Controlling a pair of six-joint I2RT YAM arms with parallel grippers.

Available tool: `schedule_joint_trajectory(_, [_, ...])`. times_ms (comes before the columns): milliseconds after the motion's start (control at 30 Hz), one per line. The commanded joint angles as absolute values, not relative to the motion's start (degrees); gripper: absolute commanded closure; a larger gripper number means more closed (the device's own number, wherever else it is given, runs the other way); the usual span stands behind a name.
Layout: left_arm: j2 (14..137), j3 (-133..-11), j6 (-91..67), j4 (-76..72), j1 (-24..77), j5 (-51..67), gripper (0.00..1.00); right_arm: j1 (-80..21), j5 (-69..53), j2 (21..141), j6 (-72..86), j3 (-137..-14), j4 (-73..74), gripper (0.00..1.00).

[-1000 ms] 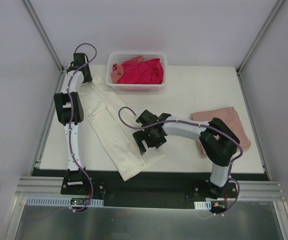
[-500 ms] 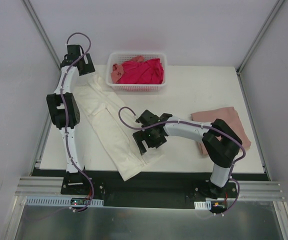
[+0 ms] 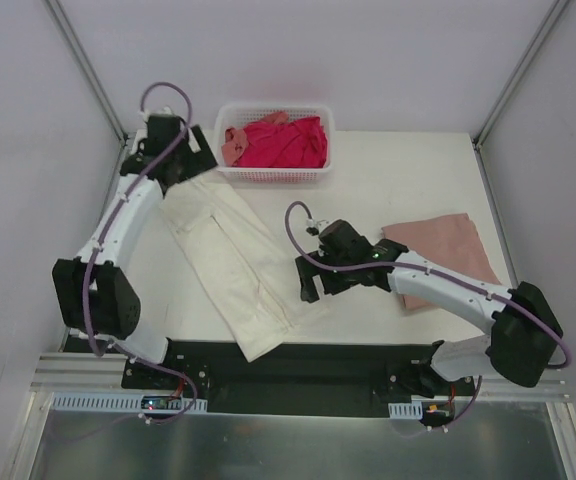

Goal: Fold and stack the t-shirts
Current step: Fold the tshirt

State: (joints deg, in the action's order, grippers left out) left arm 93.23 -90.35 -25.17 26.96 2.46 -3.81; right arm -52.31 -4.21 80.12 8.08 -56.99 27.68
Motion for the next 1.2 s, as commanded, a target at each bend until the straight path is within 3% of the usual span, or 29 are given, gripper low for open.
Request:
schedule_joint_trajectory(0, [78.8,-71.6,-32.5,30.4,19.2,-9.7,0.01,-47.2,-6.8,72.6,12.3,-49.2,23.6,0.03])
schedule_joint_trajectory(167, [61.0,-53.3,-43.7,30.1,36.0,-16.0,0.03,-41.5,-8.3,66.7,13.3,-42.5,22.9,0.03])
schedule_joint_trajectory(267, [56.3,-48.7,-44.9,31.2,48.0,-15.8,0.1,-38.6,-12.3,66.4,14.0,-40.8,22.3,0.03])
schedule_joint_trajectory(400, [56.1,-46.9,-45.0,32.3,62.3,-12.9,0.16,-38.1,-16.4,67.1,14.2,-39.8,21.0,0.03])
schedule_joint_trajectory(567, [67.8,-49.1,-39.3,32.6,79.2,-12.4,0.14,-38.0,-20.8,71.2,15.2,-40.3,19.1,0.02])
schedule_joint_trajectory(767, [82.6,-53.0,-40.7,40.3,80.8,-14.8,0.21,-38.8,-24.9,75.9,15.6,-41.1,17.0,0.03])
schedule_joint_trajectory(967, [82.4,-52.0,-41.8,44.5,80.7,-18.0,0.26,-39.7,-23.6,78.3,15.2,-41.7,17.2,0.03])
schedule_joint_trajectory(1167, [84.9,-49.7,-41.1,44.9,80.9,-13.5,0.42,-40.3,-23.6,81.1,16.0,-42.7,16.6,0.05])
